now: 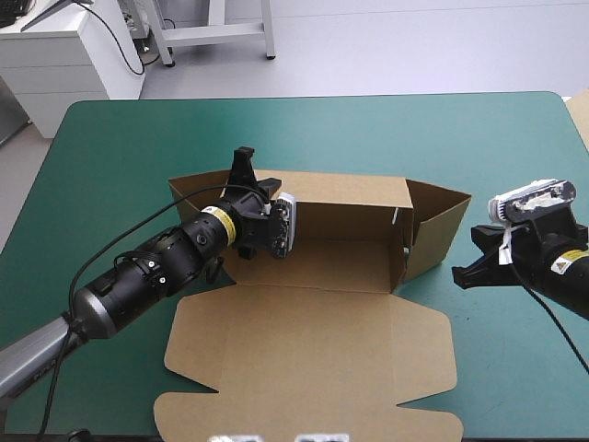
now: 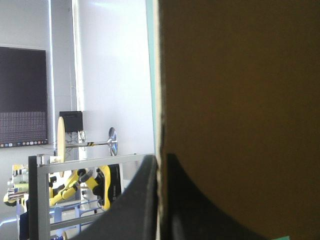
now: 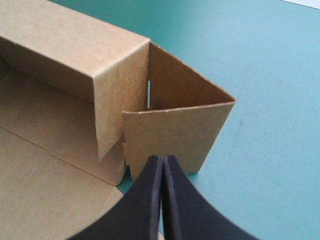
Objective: Fold the box
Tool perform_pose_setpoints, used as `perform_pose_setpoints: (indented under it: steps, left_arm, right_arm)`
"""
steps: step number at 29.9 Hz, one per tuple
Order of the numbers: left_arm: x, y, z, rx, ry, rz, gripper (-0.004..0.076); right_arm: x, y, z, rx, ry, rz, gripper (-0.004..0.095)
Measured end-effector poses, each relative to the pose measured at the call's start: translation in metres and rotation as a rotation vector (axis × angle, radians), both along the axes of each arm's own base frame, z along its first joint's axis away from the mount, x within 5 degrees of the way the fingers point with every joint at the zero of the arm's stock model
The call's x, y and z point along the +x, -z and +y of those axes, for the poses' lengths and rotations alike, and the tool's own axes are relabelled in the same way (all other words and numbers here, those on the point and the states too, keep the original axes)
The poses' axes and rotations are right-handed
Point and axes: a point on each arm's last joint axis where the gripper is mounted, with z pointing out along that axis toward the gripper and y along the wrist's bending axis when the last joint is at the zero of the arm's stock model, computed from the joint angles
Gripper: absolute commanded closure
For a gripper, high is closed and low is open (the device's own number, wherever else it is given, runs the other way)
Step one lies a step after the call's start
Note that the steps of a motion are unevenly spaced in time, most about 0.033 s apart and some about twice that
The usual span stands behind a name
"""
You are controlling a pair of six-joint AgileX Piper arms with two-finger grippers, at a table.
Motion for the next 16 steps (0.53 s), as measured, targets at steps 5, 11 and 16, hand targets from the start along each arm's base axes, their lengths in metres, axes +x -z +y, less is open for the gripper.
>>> perform_pose_setpoints:
  steps: [5,11,16]
  left_arm:
    - [-0.006,0.013,0.004,-0.009,0.006,0.030,0.0731]
    - [-0.010,0.013,0.007,-0.071,-0.024,0.066,0.0731]
    - [-0.013,0.010,0.013,-0.062,-0.055,0.073,0.0731]
  right_arm:
    - [0.000,0.000,0.000,0.016,0.011,0.003,0.0929]
    - [0.012,-0.002,0.002,0.039,0.011,0.026,0.0929]
    - [0.031,-0.007,0.002,0.041,0.011,0.043,0.0929]
